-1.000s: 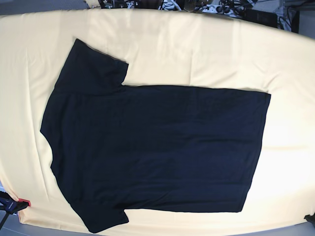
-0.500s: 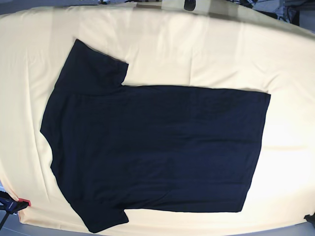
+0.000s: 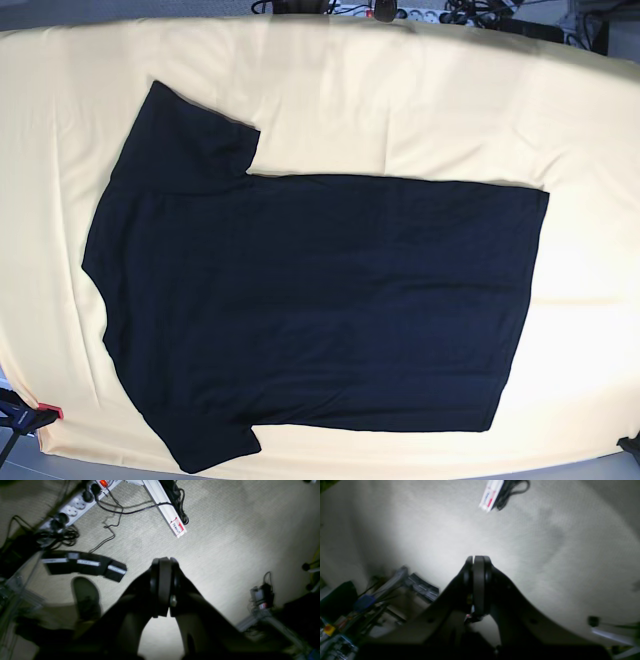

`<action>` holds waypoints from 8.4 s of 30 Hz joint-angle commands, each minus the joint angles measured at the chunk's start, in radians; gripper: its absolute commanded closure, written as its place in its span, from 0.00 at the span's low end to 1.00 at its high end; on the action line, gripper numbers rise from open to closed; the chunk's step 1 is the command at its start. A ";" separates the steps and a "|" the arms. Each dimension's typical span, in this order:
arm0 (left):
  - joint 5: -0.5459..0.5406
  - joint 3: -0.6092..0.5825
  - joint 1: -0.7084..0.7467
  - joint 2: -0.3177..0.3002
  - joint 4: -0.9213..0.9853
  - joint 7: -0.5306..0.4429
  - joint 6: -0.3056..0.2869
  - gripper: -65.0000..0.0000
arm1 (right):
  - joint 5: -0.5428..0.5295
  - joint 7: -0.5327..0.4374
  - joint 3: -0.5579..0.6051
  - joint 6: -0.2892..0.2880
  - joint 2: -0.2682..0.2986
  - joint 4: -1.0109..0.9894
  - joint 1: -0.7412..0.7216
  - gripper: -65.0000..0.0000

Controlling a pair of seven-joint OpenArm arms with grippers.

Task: Fold the T-shirt properly

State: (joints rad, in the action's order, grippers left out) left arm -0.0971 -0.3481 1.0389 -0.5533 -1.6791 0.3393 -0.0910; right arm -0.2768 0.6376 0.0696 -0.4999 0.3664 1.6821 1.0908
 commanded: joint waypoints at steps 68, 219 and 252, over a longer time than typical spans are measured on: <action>0.463 -0.378 -1.281 -0.463 0.238 -0.452 -0.255 1.00 | 0.279 -0.081 0.061 0.040 0.147 0.488 -0.410 0.40; 0.507 -0.377 -1.139 -0.648 -0.256 0.010 0.193 1.00 | 0.082 0.193 0.002 -0.005 0.465 0.295 -0.706 1.00; 0.480 -0.377 -1.136 -0.668 -0.261 0.010 0.129 1.00 | 0.143 0.290 0.002 0.100 0.468 0.439 -0.696 1.00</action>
State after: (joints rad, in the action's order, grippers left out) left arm 0.3740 -0.7383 -0.0834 -1.1946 -1.9251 0.3492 0.0151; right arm -0.1463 0.9279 0.0818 -0.4088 0.8139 2.1067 0.4000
